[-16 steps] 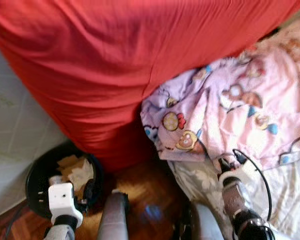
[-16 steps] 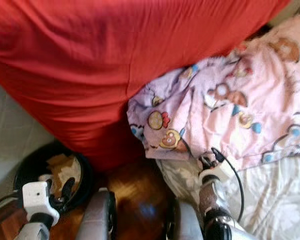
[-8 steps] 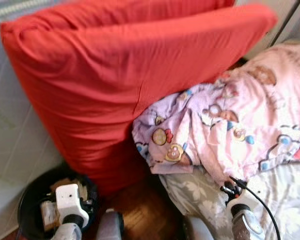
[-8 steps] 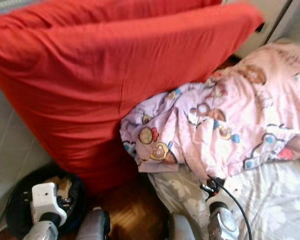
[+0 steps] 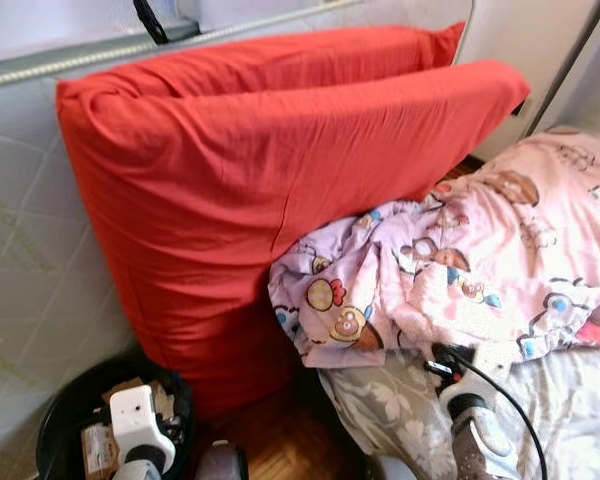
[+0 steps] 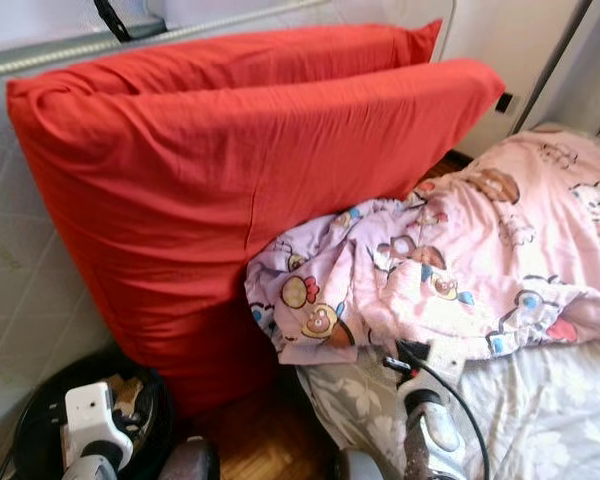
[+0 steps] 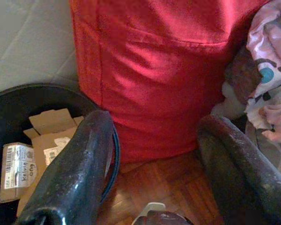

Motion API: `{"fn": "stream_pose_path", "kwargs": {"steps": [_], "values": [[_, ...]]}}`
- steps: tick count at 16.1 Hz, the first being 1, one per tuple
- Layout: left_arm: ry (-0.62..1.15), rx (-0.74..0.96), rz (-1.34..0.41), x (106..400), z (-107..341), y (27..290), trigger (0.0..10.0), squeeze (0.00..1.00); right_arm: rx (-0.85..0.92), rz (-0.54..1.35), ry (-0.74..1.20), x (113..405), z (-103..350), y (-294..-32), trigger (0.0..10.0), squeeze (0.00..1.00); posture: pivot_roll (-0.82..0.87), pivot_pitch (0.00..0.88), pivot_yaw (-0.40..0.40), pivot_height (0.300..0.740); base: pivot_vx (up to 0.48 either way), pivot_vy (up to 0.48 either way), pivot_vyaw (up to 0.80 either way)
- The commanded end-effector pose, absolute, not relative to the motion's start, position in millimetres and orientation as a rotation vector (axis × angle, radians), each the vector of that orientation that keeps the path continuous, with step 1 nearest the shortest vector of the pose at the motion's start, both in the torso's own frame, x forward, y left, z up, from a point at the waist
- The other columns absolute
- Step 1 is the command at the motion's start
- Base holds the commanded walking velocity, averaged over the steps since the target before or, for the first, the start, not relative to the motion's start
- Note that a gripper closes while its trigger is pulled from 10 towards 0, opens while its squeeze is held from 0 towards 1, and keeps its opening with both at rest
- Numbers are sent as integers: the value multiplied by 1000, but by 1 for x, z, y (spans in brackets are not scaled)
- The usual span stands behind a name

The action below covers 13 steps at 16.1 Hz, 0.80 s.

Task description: Clean up the room

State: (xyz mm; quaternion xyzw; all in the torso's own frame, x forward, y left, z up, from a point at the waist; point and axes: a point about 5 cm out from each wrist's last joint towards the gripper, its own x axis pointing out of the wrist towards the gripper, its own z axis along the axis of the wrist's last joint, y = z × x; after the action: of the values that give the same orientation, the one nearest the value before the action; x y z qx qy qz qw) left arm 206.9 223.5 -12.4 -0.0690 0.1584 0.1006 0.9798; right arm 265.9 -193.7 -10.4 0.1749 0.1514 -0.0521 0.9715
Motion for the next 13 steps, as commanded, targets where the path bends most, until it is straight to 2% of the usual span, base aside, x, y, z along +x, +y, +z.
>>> {"fn": "stream_pose_path", "kwargs": {"steps": [1,6,13], "values": [[317,-140,217,208,-14,225,10000,0,332,-77,284,270,-6,-191,10000,0,98,3,-47,685,0,0,0],[333,-143,231,204,-20,227,10000,0,353,-146,282,269,-7,-196,10000,0,97,25,-46,740,0,0,0],[422,-132,258,195,-37,238,10000,0,323,-178,312,269,-8,-198,10000,0,102,53,-35,740,0,0,0]]}}
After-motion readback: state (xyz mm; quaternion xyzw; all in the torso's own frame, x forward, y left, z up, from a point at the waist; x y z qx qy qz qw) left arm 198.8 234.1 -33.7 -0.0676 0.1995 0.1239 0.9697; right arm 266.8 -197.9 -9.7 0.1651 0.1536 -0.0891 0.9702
